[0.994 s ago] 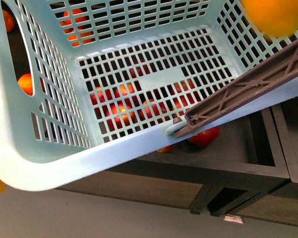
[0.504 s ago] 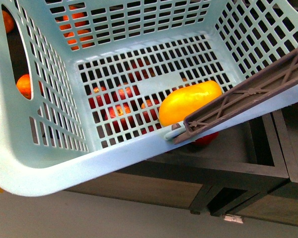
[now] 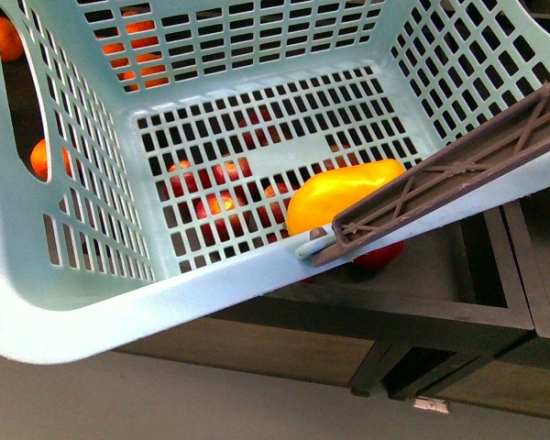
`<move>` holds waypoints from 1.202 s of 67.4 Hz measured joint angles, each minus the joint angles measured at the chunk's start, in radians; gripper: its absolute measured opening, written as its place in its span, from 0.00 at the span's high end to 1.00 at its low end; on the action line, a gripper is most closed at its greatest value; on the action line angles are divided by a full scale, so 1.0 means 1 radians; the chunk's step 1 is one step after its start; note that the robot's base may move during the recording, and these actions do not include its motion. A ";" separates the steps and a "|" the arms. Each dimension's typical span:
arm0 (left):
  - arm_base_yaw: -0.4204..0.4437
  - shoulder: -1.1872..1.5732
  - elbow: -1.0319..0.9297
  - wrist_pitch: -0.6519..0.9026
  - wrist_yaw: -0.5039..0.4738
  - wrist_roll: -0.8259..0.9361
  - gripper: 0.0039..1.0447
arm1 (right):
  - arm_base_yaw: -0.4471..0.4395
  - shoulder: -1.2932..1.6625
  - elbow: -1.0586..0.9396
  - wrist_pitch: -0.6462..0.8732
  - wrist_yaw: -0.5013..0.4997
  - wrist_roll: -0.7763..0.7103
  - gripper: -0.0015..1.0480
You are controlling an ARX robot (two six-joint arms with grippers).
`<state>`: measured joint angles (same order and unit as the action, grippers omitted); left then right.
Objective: Pick mango and avocado into basket
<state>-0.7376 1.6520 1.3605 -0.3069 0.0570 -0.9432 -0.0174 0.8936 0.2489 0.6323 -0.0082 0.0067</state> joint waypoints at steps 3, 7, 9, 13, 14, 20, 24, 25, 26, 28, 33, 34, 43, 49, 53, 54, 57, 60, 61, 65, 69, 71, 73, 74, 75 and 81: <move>0.000 0.000 0.000 0.000 0.000 0.000 0.87 | 0.011 -0.019 -0.019 0.000 -0.001 -0.003 0.98; 0.000 0.000 0.000 0.000 0.000 0.000 0.87 | 0.012 -0.042 -0.039 0.000 0.002 -0.003 0.98; 0.000 0.000 0.000 0.000 0.000 0.000 0.87 | 0.012 -0.057 -0.051 -0.001 0.004 -0.003 0.98; 0.000 0.000 0.000 0.000 -0.001 0.001 0.87 | 0.013 -0.088 -0.076 -0.008 0.008 -0.003 0.98; 0.000 0.000 0.000 0.000 -0.001 0.001 0.87 | 0.013 -0.093 -0.079 -0.008 0.008 -0.003 0.98; 0.000 0.000 0.000 0.000 0.000 0.001 0.87 | 0.013 -0.129 -0.105 -0.021 0.008 -0.004 0.95; 0.000 0.000 0.000 0.000 0.002 0.000 0.87 | 0.013 -0.138 -0.111 -0.021 0.008 -0.004 0.84; 0.000 0.000 0.000 0.000 0.002 0.000 0.87 | 0.013 -0.138 -0.111 -0.021 0.008 -0.004 0.83; 0.000 0.000 0.000 0.000 0.002 0.000 0.87 | 0.013 -0.138 -0.111 -0.021 0.008 -0.004 0.81; 0.000 0.000 0.000 0.000 0.002 0.000 0.87 | 0.013 -0.139 -0.111 -0.021 0.008 -0.004 0.76; 0.000 0.000 0.000 0.000 0.000 0.000 0.87 | 0.013 -0.139 -0.111 -0.021 0.008 -0.004 0.64; 0.000 0.000 0.000 0.000 0.000 0.000 0.87 | 0.013 -0.139 -0.111 -0.021 0.008 -0.004 0.63; 0.000 0.000 0.000 0.000 0.000 0.001 0.87 | 0.013 -0.141 -0.111 -0.021 0.008 -0.004 0.36; 0.000 0.000 0.000 0.000 0.003 0.000 0.87 | 0.013 -0.141 -0.111 -0.021 0.008 -0.004 0.17; 0.000 0.000 0.000 0.000 0.002 0.000 0.87 | 0.013 -0.141 -0.111 -0.021 0.008 -0.004 0.08; 0.001 0.000 0.000 0.000 0.002 0.000 0.87 | 0.013 -0.141 -0.111 -0.021 0.008 -0.004 0.07; 0.001 0.000 0.000 0.000 0.001 0.000 0.87 | 0.013 -0.141 -0.111 -0.021 0.008 -0.004 0.09; 0.000 0.000 0.000 0.000 -0.001 0.000 0.87 | 0.013 -0.141 -0.112 -0.021 0.010 -0.004 0.08; -0.002 0.000 0.000 0.000 0.000 0.000 0.87 | 0.013 -0.141 -0.112 -0.021 0.011 -0.004 0.08; -0.011 0.000 0.000 0.000 0.012 0.000 0.87 | 0.013 -0.141 -0.112 -0.021 0.012 -0.004 0.08; -0.013 0.000 0.000 0.000 0.026 -0.004 0.87 | 0.013 -0.144 -0.112 -0.021 0.011 -0.004 0.08; -0.013 0.000 0.000 0.000 0.031 -0.008 0.87 | 0.013 -0.144 -0.112 -0.021 0.011 -0.004 0.08; -0.011 0.001 0.000 0.000 0.025 -0.011 0.87 | 0.013 -0.142 -0.112 -0.022 0.011 -0.004 0.08; -0.011 0.002 0.000 0.000 0.020 -0.011 0.87 | 0.013 -0.142 -0.113 -0.023 0.011 -0.004 0.08; -0.010 0.002 0.000 0.000 0.018 -0.010 0.87 | 0.013 -0.143 -0.113 -0.023 0.011 -0.004 0.08; -0.008 0.002 0.000 0.000 0.011 -0.001 0.87 | 0.013 -0.145 -0.113 -0.023 0.008 -0.004 0.08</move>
<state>-0.7452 1.6535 1.3609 -0.3069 0.0677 -0.9443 -0.0040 0.7490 0.1364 0.6094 -0.0006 0.0029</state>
